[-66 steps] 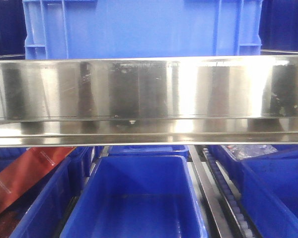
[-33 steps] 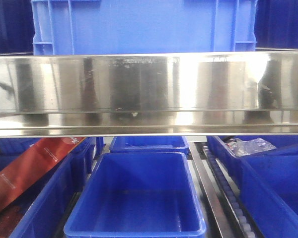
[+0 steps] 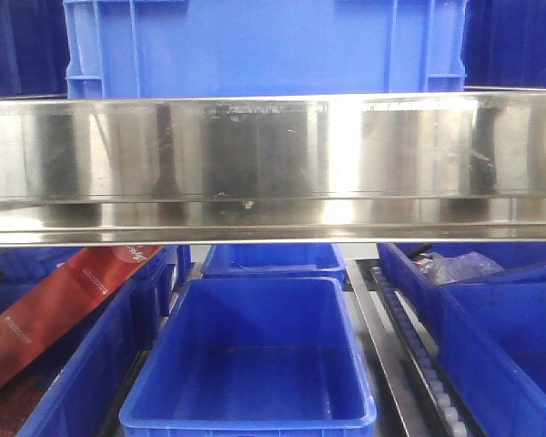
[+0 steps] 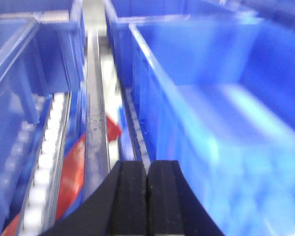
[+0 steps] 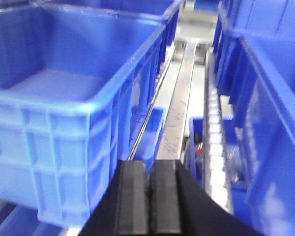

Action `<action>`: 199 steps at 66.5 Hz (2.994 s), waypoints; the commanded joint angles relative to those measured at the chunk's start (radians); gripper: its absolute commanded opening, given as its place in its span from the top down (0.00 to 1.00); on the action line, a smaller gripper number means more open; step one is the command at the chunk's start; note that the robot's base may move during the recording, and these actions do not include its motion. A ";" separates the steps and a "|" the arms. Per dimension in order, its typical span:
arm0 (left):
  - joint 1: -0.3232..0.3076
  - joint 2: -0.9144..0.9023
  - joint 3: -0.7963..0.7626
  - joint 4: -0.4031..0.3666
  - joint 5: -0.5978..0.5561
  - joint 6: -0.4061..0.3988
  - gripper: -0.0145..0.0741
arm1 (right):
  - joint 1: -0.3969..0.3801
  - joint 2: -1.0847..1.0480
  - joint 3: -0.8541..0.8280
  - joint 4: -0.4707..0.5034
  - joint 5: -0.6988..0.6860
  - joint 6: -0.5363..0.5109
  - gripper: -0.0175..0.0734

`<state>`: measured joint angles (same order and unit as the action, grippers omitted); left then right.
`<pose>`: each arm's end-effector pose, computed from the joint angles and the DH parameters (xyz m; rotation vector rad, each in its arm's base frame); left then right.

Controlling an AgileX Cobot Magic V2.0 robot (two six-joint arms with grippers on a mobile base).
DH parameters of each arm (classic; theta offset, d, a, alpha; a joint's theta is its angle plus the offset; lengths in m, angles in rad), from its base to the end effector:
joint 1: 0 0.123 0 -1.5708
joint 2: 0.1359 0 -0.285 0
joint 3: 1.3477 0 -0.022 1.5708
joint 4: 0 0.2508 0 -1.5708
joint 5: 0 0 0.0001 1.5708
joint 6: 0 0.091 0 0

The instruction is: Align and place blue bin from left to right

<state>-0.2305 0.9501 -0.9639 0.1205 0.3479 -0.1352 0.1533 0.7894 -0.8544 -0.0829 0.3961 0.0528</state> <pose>0.1982 -0.0427 0.4002 0.1603 1.8104 -0.1417 0.1599 0.0218 0.3885 -0.1377 1.8086 0.0630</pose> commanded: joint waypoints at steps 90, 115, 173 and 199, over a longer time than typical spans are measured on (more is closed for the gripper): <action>0.087 -0.723 0.713 -0.167 -0.321 0.174 0.96 | -0.007 -0.530 0.491 -0.021 -0.180 -0.002 0.88; 0.285 -0.950 0.946 -0.186 -0.321 0.196 0.96 | -0.007 -0.530 0.491 -0.021 -0.180 -0.002 0.88; 0.285 -0.950 0.964 -0.186 -0.287 0.196 0.96 | -0.007 -0.533 0.491 -0.021 -0.188 -0.002 0.88; 0.285 -0.950 0.964 -0.186 -0.287 0.196 0.96 | -0.195 -0.586 0.523 0.035 -0.092 -0.002 0.88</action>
<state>0.0526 0.0070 0.0021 -0.0580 0.0769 0.0571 0.0246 0.2401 -0.3550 -0.0654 0.2920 0.0528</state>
